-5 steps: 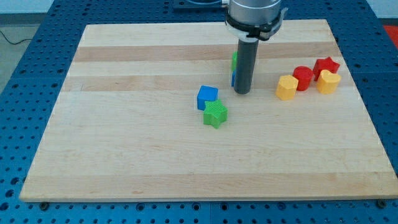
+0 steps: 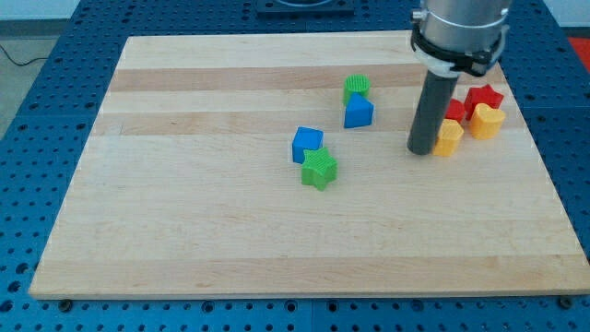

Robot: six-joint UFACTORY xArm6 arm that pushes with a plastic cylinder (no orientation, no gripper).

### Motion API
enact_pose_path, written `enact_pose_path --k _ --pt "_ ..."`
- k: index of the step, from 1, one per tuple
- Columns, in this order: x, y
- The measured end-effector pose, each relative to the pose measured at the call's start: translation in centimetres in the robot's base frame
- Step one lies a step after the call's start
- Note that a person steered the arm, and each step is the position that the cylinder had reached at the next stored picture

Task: Place the yellow hexagon left to the yellow heart

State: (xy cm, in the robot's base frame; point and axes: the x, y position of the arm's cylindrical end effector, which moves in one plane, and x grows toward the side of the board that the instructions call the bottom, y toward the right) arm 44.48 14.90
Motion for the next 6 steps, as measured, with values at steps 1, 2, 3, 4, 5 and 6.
enact_pose_path --k 1,2,3,4,5,6 --pt "1.1 0.1" --pt "1.7 0.1" --pt "0.9 0.6" --pt "0.3 3.0" --pt "0.1 4.8" --pt "-0.4 5.3"
